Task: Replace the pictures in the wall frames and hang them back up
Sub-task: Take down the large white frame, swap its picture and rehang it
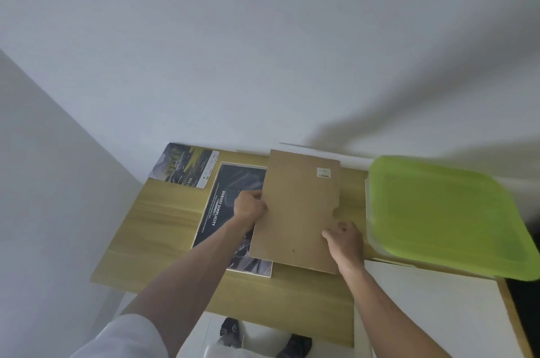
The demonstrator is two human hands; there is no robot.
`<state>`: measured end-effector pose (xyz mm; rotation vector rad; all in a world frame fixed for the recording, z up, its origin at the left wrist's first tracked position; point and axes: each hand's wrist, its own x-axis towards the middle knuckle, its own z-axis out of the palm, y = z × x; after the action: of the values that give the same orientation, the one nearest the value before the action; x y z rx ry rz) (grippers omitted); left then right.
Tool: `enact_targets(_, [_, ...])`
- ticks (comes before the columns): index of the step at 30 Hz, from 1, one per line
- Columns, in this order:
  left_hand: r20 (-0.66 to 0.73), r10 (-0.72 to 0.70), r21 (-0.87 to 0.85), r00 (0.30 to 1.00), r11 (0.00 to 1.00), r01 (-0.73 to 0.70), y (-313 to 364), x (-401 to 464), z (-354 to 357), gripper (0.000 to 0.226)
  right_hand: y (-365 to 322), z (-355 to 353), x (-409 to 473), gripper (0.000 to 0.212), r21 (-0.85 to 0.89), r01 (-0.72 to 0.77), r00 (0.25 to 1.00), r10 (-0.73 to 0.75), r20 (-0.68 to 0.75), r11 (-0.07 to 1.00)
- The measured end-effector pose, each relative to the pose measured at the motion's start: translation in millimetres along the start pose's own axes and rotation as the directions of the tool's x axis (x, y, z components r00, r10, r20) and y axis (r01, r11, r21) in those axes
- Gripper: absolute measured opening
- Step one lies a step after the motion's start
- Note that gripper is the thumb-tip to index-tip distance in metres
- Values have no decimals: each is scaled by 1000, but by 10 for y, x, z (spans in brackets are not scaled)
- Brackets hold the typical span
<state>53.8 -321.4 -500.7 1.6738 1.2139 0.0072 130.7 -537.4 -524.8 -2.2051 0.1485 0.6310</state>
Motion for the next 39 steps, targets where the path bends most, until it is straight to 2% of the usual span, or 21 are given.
enact_targets(6, [111,31,88,993,995,-41,-225,136,-648,74,-181,320,-165,55,38,105,986,-109,123,994])
enact_targets(11, [104,22,145,994,989,-37,-475,251,-1069,86,-382,721,-361,57,27,151,980,-153,125,988])
enact_targets(16, [89,29,167,996,985,-43,-731,324,-1352,82,-451,1038,-499,56,-10,141,980,-138,140,990])
enact_targets(22, [145,73,196,987,975,-101,-897,395,-1466,78,-422,1236,-574,59,-58,104,990,-98,100,993])
enact_targets(31, [254,46,274,966,955,-118,-1011,521,-1475,75,-328,1329,-648,55,-97,45,999,-42,34,994])
enact_targets(39, [263,48,341,964,930,-140,-1048,547,-1402,65,-332,1386,-676,37,-169,65,997,-70,-24,984])
